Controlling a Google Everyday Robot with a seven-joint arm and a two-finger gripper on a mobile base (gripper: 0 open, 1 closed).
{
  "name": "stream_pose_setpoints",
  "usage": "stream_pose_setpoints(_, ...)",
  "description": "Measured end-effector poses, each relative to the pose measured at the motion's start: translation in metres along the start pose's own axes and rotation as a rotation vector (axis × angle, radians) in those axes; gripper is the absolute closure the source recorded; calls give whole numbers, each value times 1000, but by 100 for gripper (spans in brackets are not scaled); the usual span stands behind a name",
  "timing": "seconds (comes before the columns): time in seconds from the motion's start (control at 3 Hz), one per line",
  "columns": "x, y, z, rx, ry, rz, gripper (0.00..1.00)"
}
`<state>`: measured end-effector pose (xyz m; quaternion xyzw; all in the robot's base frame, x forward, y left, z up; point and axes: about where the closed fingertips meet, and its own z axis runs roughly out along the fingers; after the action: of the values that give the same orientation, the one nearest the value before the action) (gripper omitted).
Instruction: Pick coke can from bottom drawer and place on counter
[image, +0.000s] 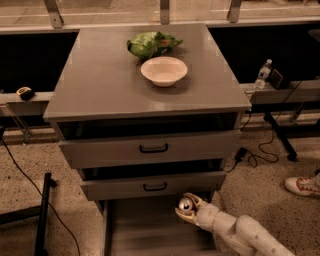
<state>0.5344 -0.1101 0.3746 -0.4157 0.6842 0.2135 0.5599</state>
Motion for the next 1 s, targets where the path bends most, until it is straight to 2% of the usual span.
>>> stream_pose_setpoints(0.33,-82,16,-64,-15,-28,-29,100)
stream_pose_setpoints(0.67,-112,43,-84,-70,1,-89,100)
stream_pose_setpoints(1.0,-133,39,-76,-179,34,-108,100)
